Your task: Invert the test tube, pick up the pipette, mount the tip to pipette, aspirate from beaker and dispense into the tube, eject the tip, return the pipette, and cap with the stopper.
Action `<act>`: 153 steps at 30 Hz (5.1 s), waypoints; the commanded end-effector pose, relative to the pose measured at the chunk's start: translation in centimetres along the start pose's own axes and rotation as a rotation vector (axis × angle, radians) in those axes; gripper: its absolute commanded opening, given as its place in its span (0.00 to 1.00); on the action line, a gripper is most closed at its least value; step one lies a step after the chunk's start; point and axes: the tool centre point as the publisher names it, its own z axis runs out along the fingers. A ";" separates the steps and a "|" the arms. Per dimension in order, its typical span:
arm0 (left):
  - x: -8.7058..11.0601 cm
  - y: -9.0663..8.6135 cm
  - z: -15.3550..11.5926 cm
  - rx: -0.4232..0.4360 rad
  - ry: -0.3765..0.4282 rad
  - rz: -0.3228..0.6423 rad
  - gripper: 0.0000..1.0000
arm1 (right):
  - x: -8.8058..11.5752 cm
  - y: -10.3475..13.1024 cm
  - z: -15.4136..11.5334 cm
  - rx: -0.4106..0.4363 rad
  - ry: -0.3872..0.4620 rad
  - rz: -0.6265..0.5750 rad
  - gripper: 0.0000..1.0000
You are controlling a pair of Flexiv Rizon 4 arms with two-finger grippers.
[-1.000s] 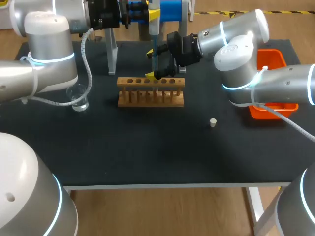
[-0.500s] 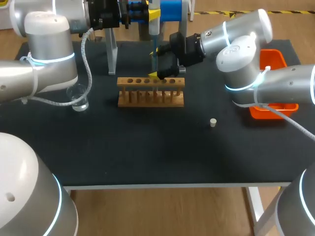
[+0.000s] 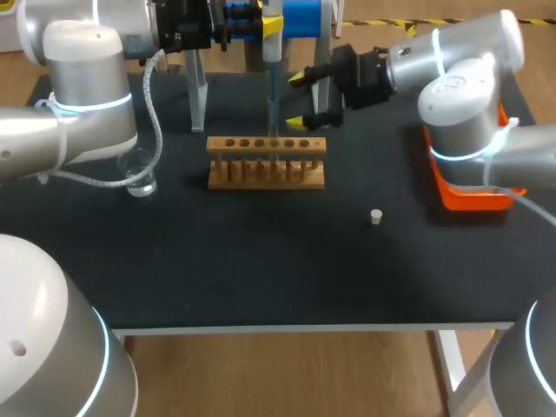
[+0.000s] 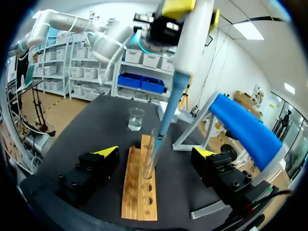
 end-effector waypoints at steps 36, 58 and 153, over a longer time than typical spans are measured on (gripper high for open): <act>-0.1 0.0 0.1 0.000 0.001 0.001 0.00 | -2.4 14.3 -14.9 -0.376 -0.095 0.151 0.31; -0.1 0.0 0.1 0.000 0.001 0.001 0.00 | -4.5 21.1 -13.0 -0.452 -0.014 0.224 0.00; -0.1 0.0 0.1 0.000 0.001 0.001 0.00 | -5.5 20.4 -3.8 -0.380 0.070 0.286 0.00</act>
